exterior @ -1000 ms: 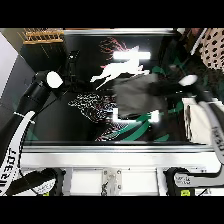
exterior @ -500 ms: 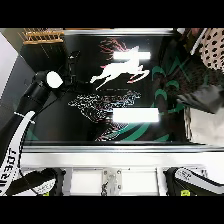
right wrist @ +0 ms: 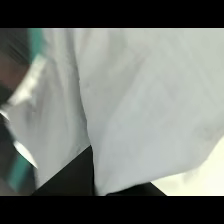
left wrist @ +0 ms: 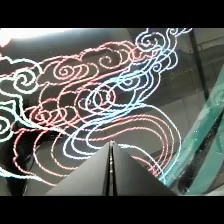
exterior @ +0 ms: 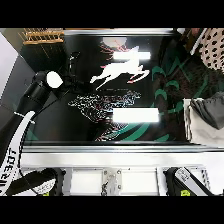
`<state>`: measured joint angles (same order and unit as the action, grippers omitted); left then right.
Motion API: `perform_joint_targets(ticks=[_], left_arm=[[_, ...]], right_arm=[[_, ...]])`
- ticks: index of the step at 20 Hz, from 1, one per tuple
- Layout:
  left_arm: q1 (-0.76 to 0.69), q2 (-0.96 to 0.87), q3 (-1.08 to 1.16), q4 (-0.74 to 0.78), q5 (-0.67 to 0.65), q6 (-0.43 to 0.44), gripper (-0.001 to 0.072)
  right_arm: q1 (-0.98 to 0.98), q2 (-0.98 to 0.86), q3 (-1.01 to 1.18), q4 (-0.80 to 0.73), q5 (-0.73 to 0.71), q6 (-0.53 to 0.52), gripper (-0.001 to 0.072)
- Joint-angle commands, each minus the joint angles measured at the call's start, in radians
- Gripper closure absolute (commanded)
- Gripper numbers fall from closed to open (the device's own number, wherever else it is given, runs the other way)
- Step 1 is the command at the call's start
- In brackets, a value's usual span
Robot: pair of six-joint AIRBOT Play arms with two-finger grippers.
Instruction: Fold the clothes and pants, and hang the long-sleeved shirts on hangers.
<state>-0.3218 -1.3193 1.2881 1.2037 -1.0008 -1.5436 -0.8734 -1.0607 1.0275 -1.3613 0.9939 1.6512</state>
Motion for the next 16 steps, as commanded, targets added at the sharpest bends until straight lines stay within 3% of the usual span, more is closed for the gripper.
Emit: perform_joint_targets(ticks=[1,8,9,10,11,14,16], left_arm=[[-0.001,0.001,0.0,0.001,-0.021,-0.001,0.0703],[-0.001,0.001,0.0,0.001,-0.027,-0.001,0.0703],[-0.001,0.001,0.0,0.001,-0.029,0.0,0.0703],[-0.001,0.001,0.0,0.001,-0.028,0.0,0.0703],[-0.001,0.001,0.0,0.001,-0.028,0.0,0.0703],[-0.001,0.001,0.0,0.001,-0.027,0.0,0.0704],[-0.002,0.001,0.0,0.0,-0.016,-0.001,0.0704]], right_arm=[[-0.003,0.079,-0.15,-0.096,0.036,0.052,0.0689],[-0.003,0.121,-0.28,-0.155,0.085,0.051,0.0673],[-0.004,0.122,-0.28,-0.179,0.096,0.05,0.0517],[-0.004,0.124,-0.279,-0.225,0.113,0.047,0.0201],[-0.004,0.126,-0.275,-0.286,0.13,0.045,0.0],[-0.003,0.15,-0.186,-0.494,0.187,0.029,0.0003],[0.023,0.222,-0.124,-0.382,0.089,-0.038,0.0003]])
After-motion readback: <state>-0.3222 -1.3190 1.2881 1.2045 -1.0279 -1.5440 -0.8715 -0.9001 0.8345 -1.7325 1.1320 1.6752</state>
